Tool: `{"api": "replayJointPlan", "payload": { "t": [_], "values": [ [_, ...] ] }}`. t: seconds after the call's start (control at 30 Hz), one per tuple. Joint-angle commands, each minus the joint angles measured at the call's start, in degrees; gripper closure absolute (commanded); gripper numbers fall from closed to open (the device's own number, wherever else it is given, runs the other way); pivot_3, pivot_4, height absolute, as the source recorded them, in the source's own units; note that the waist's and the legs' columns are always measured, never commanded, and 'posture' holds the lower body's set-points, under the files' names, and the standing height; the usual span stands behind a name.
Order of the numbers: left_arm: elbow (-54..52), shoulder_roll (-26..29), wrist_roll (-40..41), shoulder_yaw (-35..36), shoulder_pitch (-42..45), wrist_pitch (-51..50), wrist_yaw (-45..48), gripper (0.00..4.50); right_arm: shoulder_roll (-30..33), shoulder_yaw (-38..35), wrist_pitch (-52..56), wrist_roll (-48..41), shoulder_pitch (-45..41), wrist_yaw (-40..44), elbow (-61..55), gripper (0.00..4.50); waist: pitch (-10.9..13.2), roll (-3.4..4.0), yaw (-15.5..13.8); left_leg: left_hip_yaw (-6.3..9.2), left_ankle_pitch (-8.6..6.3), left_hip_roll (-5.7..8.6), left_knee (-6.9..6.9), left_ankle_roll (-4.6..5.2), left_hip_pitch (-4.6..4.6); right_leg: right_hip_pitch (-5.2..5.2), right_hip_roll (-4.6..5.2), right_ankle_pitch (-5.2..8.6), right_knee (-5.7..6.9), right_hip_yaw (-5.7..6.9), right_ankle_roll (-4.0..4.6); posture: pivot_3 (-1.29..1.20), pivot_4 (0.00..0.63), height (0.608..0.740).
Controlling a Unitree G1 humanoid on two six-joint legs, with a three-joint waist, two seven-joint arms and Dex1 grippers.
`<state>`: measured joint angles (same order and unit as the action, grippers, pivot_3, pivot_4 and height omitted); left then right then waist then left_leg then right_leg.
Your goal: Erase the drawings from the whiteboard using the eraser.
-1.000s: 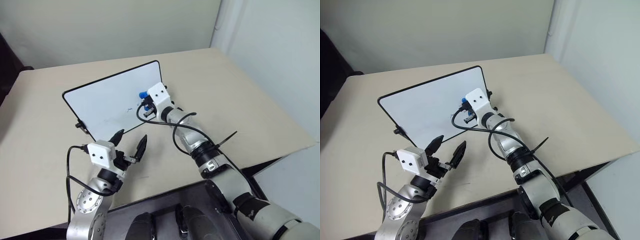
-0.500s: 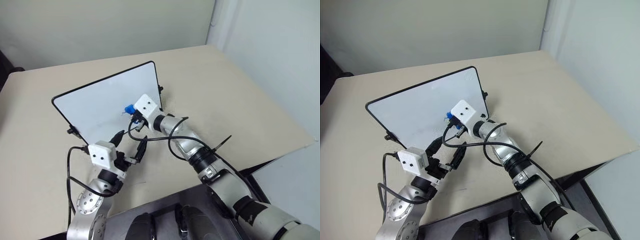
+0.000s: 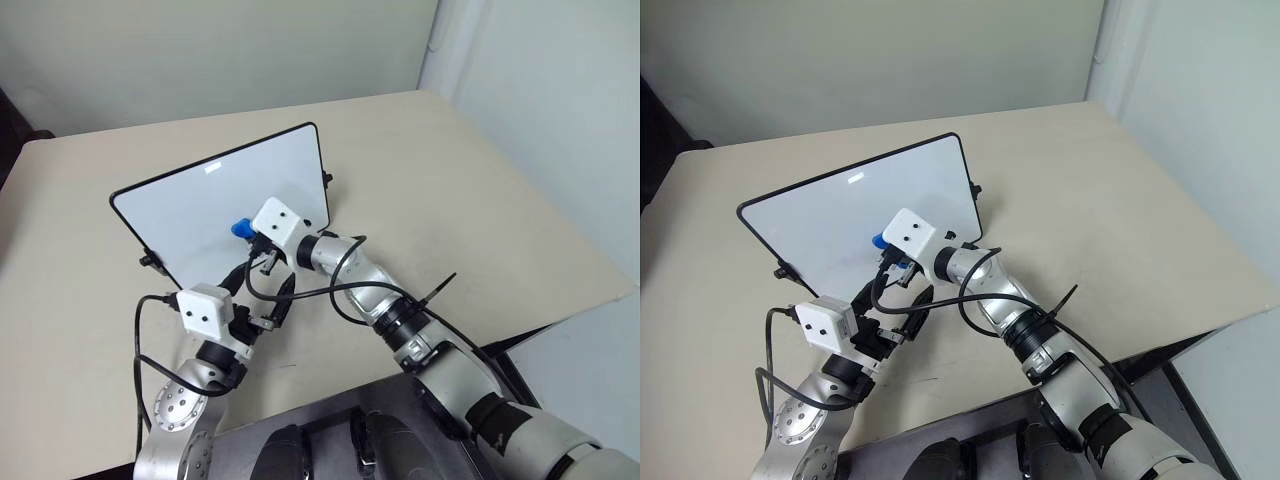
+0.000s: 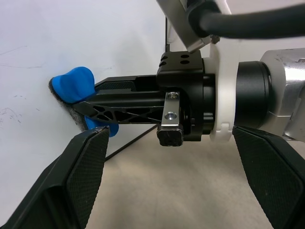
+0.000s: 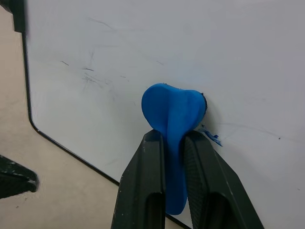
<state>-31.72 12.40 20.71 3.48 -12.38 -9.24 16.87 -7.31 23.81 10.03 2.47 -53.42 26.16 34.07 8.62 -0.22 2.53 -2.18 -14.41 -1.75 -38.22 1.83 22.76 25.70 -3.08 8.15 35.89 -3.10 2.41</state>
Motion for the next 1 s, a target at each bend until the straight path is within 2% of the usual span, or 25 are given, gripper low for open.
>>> {"api": "replayJointPlan", "payload": {
  "t": [0.03,0.3,0.43,0.53,0.63,0.8,1.0],
  "values": [
    [-3.03,-0.14,-0.22,-0.19,0.07,0.69,-0.30,0.00,-4.44,-3.06,-0.32,0.50,-2.22,-5.63,2.68,3.93,0.00,0.00,-0.03,0.00,0.00,0.00,-0.01,0.00,0.00,-0.01,0.00,-0.01,0.00,0.00,0.01,0.00,0.150,0.740],
    [-3.21,-0.06,0.21,0.05,0.04,0.53,-0.12,0.00,-3.14,-8.25,-1.50,-1.18,-5.22,-10.95,6.62,3.93,0.04,-0.07,-0.10,0.01,0.36,0.00,-0.04,0.03,-0.01,-0.04,0.00,-0.07,0.01,-0.02,-0.18,0.00,0.150,0.740],
    [-3.10,-0.03,0.42,0.14,0.16,0.45,0.01,0.00,-3.22,-9.84,-1.57,-1.07,-5.44,-11.80,6.90,3.93,0.04,-0.07,-0.10,0.00,0.01,0.00,-0.05,-0.63,-0.02,-0.03,0.00,-0.07,-0.04,-0.03,-0.18,0.00,0.150,0.740],
    [-2.92,0.07,0.57,0.25,0.34,0.39,0.16,0.00,-2.96,-9.85,-1.50,-0.62,-4.59,-11.48,6.02,3.93,0.03,-0.08,-0.10,0.00,0.11,0.00,-0.06,-0.57,-0.01,-0.03,0.00,-0.07,-0.04,-0.03,-0.18,0.00,0.150,0.740],
    [-2.68,0.16,0.67,0.42,0.59,0.39,0.30,0.00,-1.96,-9.69,0.41,-0.92,-2.85,-10.10,2.91,3.93,0.03,-0.08,-0.10,0.00,0.47,0.00,-0.09,0.04,-0.01,-0.02,0.00,-0.12,-0.04,-0.03,-0.25,0.00,0.150,0.740],
    [-2.02,0.21,0.66,0.54,1.30,0.37,0.41,0.00,1.91,-9.72,5.51,-1.38,1.85,-6.56,-6.74,3.93,0.01,-0.11,-0.26,0.00,0.47,0.00,-0.09,0.05,-0.01,-0.01,0.00,-0.19,-0.02,-0.02,-0.32,0.00,0.150,0.740],
    [-0.89,0.24,0.73,0.62,2.36,0.40,0.79,0.00,7.28,-12.67,13.30,-1.94,7.20,-6.68,-20.04,3.93,0.01,-0.11,-0.51,0.00,0.10,0.00,-0.10,0.11,0.03,0.01,0.01,-0.27,-0.03,-0.02,-0.23,0.00,0.150,0.740]
  ]
}}
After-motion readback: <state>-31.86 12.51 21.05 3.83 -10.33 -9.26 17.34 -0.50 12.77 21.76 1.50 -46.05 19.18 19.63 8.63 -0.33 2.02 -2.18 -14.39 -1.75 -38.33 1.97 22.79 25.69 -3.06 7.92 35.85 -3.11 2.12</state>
